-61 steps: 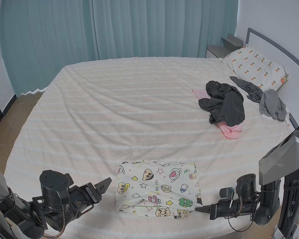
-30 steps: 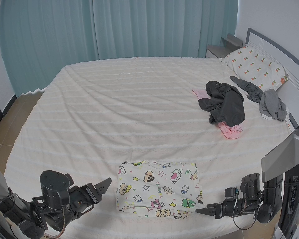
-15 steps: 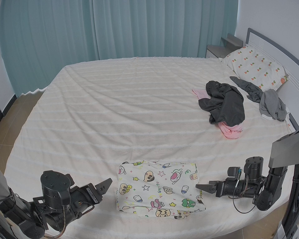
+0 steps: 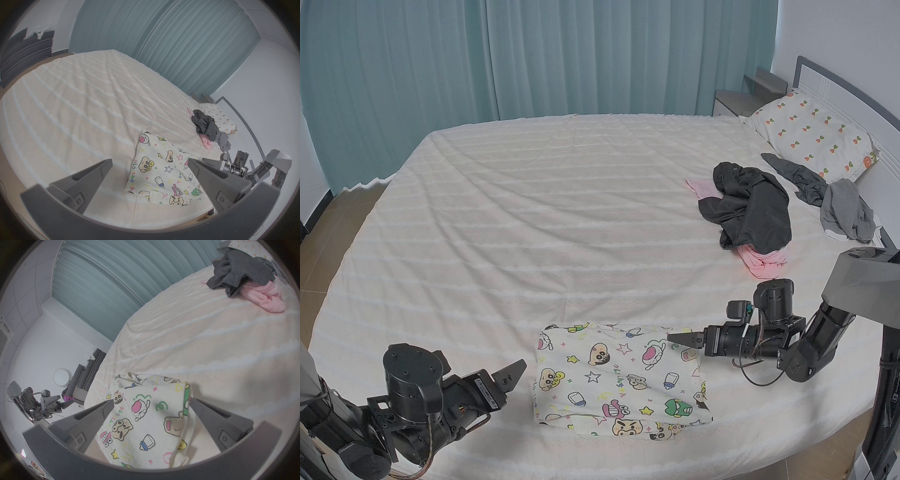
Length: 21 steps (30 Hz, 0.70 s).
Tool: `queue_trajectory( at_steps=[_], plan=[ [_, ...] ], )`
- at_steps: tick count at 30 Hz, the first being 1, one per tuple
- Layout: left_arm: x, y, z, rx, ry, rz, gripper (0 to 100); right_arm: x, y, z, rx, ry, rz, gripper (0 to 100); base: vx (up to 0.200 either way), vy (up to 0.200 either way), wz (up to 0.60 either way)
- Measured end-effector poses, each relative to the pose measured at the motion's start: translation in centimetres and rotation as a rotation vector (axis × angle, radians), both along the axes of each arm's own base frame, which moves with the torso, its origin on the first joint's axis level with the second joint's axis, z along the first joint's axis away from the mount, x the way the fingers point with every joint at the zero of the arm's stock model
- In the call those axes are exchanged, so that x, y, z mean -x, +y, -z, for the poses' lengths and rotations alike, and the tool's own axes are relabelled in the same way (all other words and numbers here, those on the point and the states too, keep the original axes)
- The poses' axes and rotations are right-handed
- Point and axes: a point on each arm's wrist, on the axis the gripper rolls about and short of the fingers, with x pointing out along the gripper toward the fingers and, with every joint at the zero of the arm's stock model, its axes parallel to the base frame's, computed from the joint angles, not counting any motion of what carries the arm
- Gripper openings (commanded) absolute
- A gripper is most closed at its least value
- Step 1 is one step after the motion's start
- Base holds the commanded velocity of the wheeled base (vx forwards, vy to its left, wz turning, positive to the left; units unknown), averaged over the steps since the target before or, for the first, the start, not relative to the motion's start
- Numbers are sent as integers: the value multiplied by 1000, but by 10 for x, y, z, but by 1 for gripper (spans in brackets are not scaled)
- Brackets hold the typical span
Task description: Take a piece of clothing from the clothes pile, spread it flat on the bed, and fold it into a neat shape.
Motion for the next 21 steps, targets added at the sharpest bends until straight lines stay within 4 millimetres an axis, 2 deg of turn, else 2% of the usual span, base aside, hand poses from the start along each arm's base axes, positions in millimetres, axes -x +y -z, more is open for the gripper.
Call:
queue_trajectory(
  at_steps=[5, 15, 16, 21],
  plan=[
    [0, 0, 1, -2, 3, 0, 100, -4, 8, 7, 2, 8, -18, 100, 0, 0, 0],
    [-1, -1, 2, -4, 7, 0, 100, -5, 10, 13, 8, 25, -21, 100, 0, 0, 0],
    [-1, -1, 2, -5, 8, 0, 100, -4, 10, 13, 10, 31, -22, 0, 0, 0, 0],
    [-1, -1, 3, -7, 11, 0, 100, -5, 13, 17, 24, 71, -28, 0, 0, 0, 0]
  ],
)
